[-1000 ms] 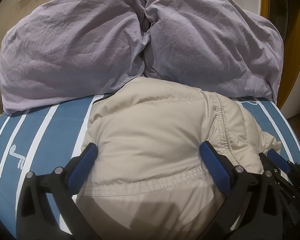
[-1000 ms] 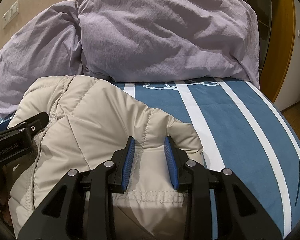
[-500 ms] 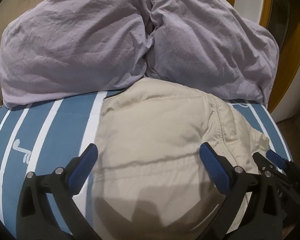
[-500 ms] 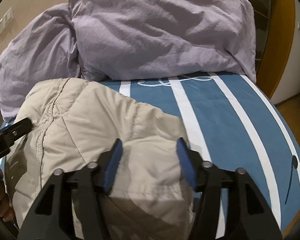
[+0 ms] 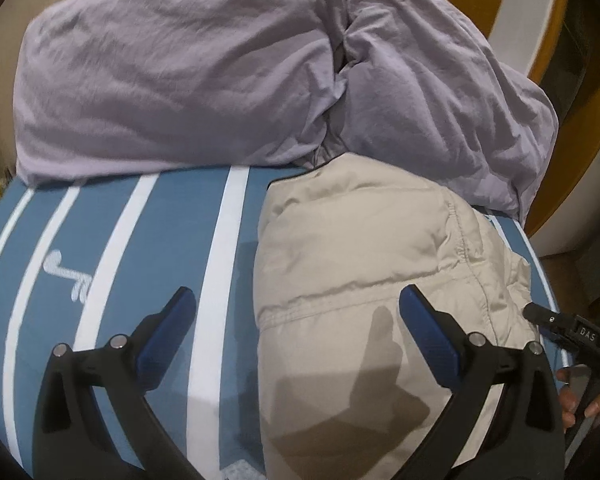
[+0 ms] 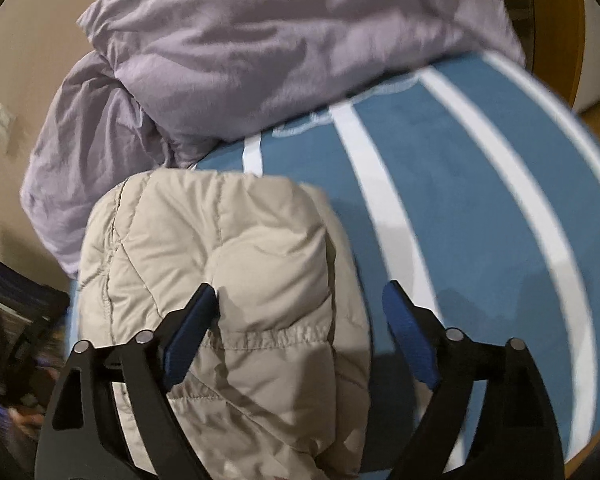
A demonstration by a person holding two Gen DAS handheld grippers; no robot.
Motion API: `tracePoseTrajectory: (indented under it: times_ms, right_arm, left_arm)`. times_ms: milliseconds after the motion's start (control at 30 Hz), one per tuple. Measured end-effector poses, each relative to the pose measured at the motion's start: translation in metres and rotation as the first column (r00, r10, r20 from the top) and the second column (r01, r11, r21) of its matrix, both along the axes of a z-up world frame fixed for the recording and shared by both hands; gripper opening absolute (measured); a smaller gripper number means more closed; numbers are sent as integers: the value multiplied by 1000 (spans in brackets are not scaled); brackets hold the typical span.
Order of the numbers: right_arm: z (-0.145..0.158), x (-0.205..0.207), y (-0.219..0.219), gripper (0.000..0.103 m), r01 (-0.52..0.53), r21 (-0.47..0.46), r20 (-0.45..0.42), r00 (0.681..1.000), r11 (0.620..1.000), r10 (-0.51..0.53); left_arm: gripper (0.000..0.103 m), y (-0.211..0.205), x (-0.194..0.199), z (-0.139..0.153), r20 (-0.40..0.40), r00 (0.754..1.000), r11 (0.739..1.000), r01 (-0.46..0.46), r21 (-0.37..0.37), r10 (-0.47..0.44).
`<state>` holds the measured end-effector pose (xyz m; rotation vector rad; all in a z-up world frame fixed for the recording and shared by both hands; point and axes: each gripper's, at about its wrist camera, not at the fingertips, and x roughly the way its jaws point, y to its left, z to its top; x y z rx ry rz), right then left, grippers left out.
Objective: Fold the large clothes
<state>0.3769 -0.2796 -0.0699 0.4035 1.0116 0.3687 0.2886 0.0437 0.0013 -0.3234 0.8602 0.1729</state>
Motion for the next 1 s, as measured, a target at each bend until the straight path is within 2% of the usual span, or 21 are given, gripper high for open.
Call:
tracePoseTrajectory:
  times_ms: [133, 200, 400, 467, 600, 733, 833, 1000]
  right_arm:
    - [-23, 11, -7, 98, -10, 137, -130, 991, 991, 28]
    - [-30, 13, -10, 102, -7, 173, -160, 986, 985, 35]
    - [-48, 23, -7, 102, -34, 268, -238, 966, 963, 100]
    - [-50, 25, -6, 102, -45, 293, -249, 961, 955, 122]
    - [-57, 30, -1, 102, -69, 354, -270, 947, 933, 173]
    - [-63, 33, 2, 102, -89, 402, -277, 937, 911, 213]
    - [-66, 34, 4, 102, -102, 438, -278, 929, 893, 242]
    - [-70, 35, 8, 101, -112, 474, -271, 925, 873, 266]
  left_arm:
    - [101, 9, -1, -10, -33, 999, 998, -4, -70, 2]
    - [101, 12, -2, -15, -47, 999, 995, -8, -102, 3]
    - [101, 20, 3, -27, -68, 998, 981, -3, -196, -10]
    - [101, 24, 6, -32, -74, 997, 968, -1, -249, -18]
    - [101, 33, 12, -46, -86, 996, 919, -7, -394, -30]
    - [101, 39, 15, -63, -84, 996, 854, -19, -521, -29]
    - [101, 41, 16, -72, -82, 996, 809, -21, -587, -34]
    - [101, 46, 18, -81, -79, 996, 757, -26, -653, -34]
